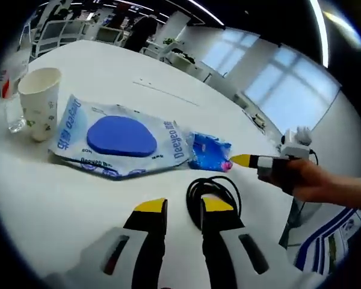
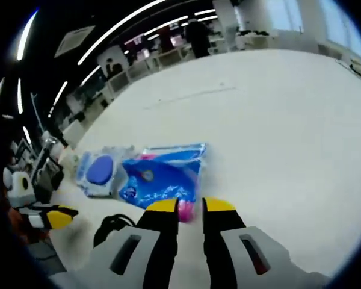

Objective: Arrange the tabletop items into an orderly group along one side of the table until the central work area is clear of visible clutter.

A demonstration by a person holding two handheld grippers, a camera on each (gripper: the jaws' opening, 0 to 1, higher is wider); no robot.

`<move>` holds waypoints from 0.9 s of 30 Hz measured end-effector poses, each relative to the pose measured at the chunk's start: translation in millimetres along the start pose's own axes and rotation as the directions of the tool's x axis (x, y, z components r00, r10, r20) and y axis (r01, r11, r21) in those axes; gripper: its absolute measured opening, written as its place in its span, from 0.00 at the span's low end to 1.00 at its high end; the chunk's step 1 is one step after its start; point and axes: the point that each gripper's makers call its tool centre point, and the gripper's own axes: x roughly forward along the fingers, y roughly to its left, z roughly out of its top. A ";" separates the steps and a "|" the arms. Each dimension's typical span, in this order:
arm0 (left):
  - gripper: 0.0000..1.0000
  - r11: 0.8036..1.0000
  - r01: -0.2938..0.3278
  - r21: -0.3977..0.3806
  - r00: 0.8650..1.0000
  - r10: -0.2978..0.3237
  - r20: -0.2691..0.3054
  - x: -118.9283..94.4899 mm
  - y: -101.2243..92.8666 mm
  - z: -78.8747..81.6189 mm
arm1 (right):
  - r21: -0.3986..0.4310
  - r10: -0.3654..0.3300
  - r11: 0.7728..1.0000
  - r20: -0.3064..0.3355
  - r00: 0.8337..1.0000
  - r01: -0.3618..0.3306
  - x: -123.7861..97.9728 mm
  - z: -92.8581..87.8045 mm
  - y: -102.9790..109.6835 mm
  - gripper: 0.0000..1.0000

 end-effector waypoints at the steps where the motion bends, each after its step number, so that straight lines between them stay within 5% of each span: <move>1: 0.20 1.000 0.000 0.008 1.000 0.000 -0.003 0.2 -1.4 -0.8 | 0.021 0.005 1.000 -0.001 1.000 -0.005 2.9 -0.1 0.2 0.11; 9: 0.22 0.999 -0.006 0.033 1.000 0.007 -0.024 3.1 -4.0 -4.7 | 0.083 -0.021 0.996 0.015 1.000 0.020 8.9 8.9 -10.3 0.00; 27: 0.22 0.998 0.006 0.059 0.998 -0.002 -0.069 12.3 -17.7 -18.5 | 0.197 -0.040 0.980 0.072 0.997 0.025 9.6 19.0 -24.8 0.00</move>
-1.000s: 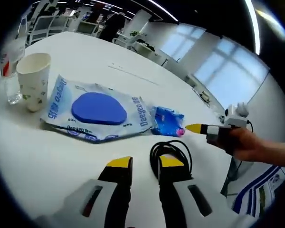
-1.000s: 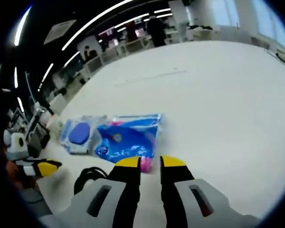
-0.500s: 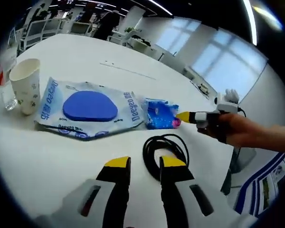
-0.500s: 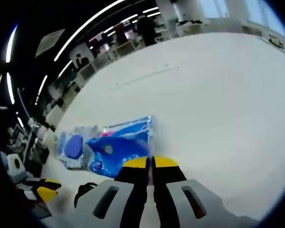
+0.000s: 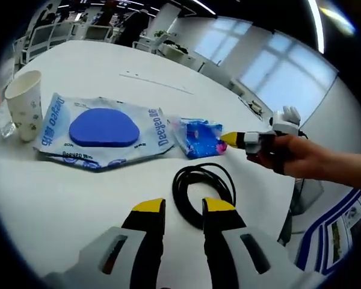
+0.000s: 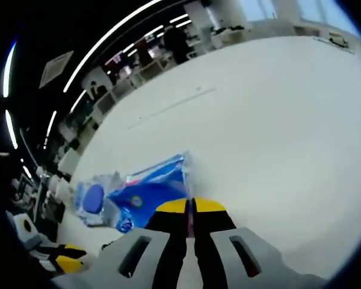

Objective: Arrange the tabletop items into an orderly group along one side of the table until the central work area is clear of visible clutter.

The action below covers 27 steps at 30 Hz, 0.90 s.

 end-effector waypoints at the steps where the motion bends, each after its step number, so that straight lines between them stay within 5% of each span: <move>1: 0.22 1.000 -0.002 0.005 1.000 0.002 -0.003 0.3 -0.2 -0.7 | 0.009 -0.001 1.000 0.006 1.000 0.001 0.4 1.2 0.1 0.00; 6: 0.22 1.000 -0.007 0.020 1.000 0.007 -0.017 1.7 -0.5 -3.9 | 0.057 -0.015 0.998 0.044 0.999 0.012 0.1 8.1 -4.0 0.00; 17: 0.22 0.999 -0.021 0.042 0.999 0.023 -0.049 7.3 1.3 -7.7 | 0.050 0.012 0.999 0.020 1.000 -0.013 -3.0 -1.2 0.1 0.06; 27: 0.22 0.998 -0.026 0.061 0.998 0.030 -0.058 11.4 2.7 -10.0 | -0.095 0.016 0.995 -0.040 0.999 -0.019 -32.9 -26.7 8.3 0.16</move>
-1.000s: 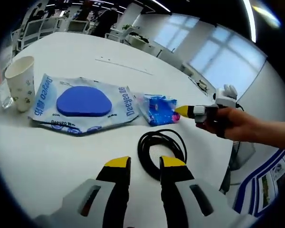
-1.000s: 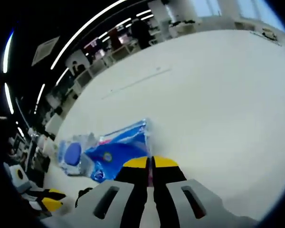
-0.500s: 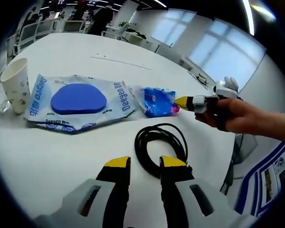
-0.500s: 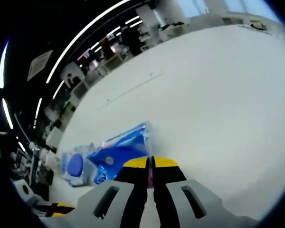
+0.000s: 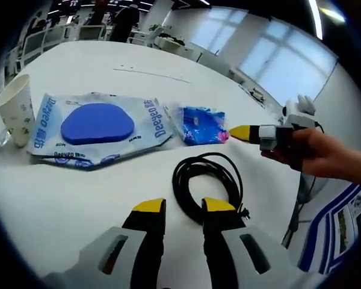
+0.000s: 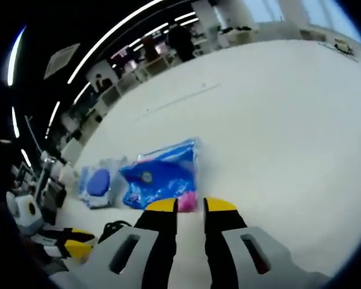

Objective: Arrange the tabletop items into an orderly group along one side of the table until the central work area is clear of visible clutter.

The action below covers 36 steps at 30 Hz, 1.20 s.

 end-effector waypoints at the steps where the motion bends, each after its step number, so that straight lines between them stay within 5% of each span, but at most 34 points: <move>1: 0.22 1.000 0.000 0.000 1.000 0.000 0.000 0.1 0.3 0.0 | -0.012 0.010 1.000 -0.008 1.000 -0.010 -2.0 -2.4 2.0 0.17; 6: 0.22 1.000 -0.007 0.004 1.000 0.007 0.001 -0.7 2.6 0.5 | -0.142 0.073 0.987 -0.064 0.995 -0.081 -14.5 -20.2 21.9 0.25; 12: 0.21 1.000 -0.011 0.015 1.000 0.011 -0.006 -0.5 3.7 -1.6 | -0.171 0.129 0.975 -0.101 0.987 -0.145 -20.8 -38.0 41.6 0.29; 15: 0.21 0.999 -0.016 0.035 1.000 0.016 -0.005 0.2 4.0 -2.6 | -0.288 0.138 0.940 -0.168 0.976 -0.182 -21.9 -51.1 50.4 0.32; 24: 0.21 0.997 -0.011 0.078 1.000 0.013 -0.027 3.7 0.1 -8.3 | -0.399 0.153 0.881 -0.266 0.952 -0.253 -16.7 -70.1 63.5 0.34; 27: 0.21 0.996 -0.011 0.085 0.999 0.014 -0.030 4.1 -1.6 -8.9 | -0.401 0.158 0.878 -0.277 0.948 -0.263 -15.2 -74.3 64.7 0.26; 36: 0.21 0.996 -0.001 0.090 0.999 0.005 -0.041 5.2 -4.3 -10.3 | -0.372 0.157 0.892 -0.279 0.947 -0.257 -8.3 -81.7 61.6 0.22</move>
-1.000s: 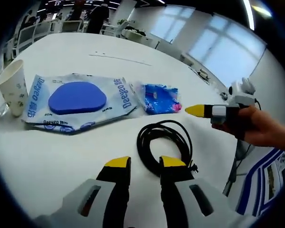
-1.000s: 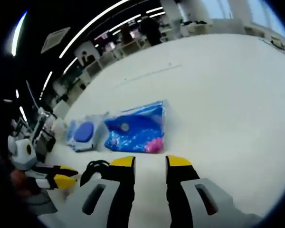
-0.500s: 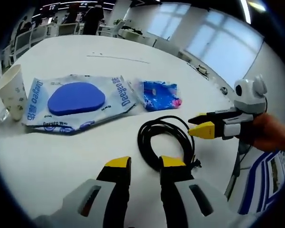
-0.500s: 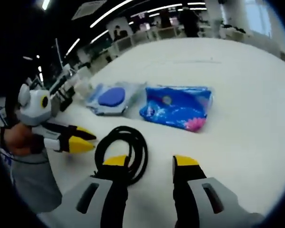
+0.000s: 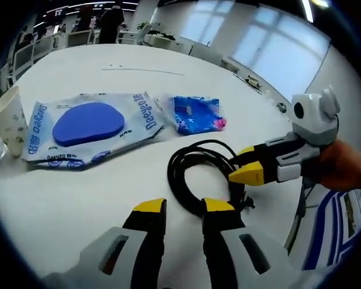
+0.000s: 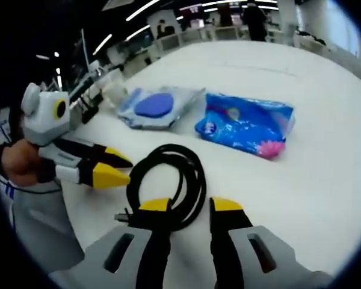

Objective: Arrange the tabletop items into an orderly group along one side of the table until the central work area is clear of visible clutter.

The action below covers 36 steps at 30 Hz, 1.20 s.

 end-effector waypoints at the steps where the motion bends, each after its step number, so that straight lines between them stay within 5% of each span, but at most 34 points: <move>1: 0.20 1.000 -0.001 0.003 1.000 0.001 0.001 -0.2 0.5 0.5 | 0.007 -0.001 1.000 0.002 1.000 0.001 -0.1 0.3 0.4 0.22; 14: 0.15 1.000 0.013 -0.003 1.000 -0.013 -0.007 9.0 -4.7 0.8 | 0.077 -0.042 0.996 0.040 0.998 0.038 5.4 4.7 -0.2 0.16; 22: 0.14 1.000 -0.025 -0.001 1.000 0.025 -0.006 5.8 8.4 6.3 | 0.099 -0.051 0.994 0.077 0.996 0.043 9.5 18.1 0.4 0.08; 36: 0.14 0.999 -0.043 -0.008 0.999 0.043 -0.002 4.7 14.6 11.8 | 0.100 -0.048 0.994 0.087 0.995 0.040 4.2 21.9 9.5 0.10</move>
